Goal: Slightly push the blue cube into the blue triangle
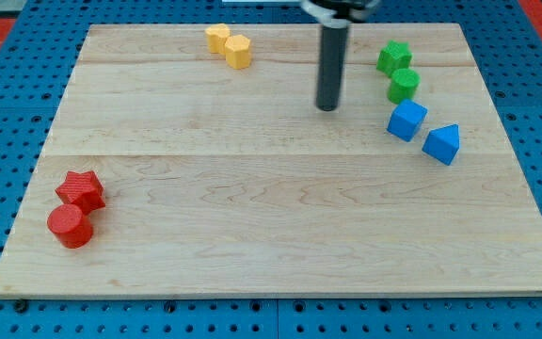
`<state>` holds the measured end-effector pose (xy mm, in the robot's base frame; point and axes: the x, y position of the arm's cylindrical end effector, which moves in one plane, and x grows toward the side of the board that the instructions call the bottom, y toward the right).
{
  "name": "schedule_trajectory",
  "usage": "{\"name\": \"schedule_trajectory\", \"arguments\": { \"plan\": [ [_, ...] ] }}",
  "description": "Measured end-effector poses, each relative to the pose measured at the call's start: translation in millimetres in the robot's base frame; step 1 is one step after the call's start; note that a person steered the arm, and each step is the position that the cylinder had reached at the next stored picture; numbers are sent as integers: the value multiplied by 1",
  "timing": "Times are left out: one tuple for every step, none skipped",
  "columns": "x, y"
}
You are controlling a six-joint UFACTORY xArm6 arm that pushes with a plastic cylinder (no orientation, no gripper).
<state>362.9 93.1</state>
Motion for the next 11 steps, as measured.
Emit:
{"name": "schedule_trajectory", "arguments": {
  "plan": [
    [-2, 29],
    [-2, 35],
    [-2, 35],
    [-2, 36],
    [-2, 37],
    [-2, 39],
    [-2, 44],
    [2, 54],
    [8, 68],
    [8, 75],
    [8, 85]
  ]
}}
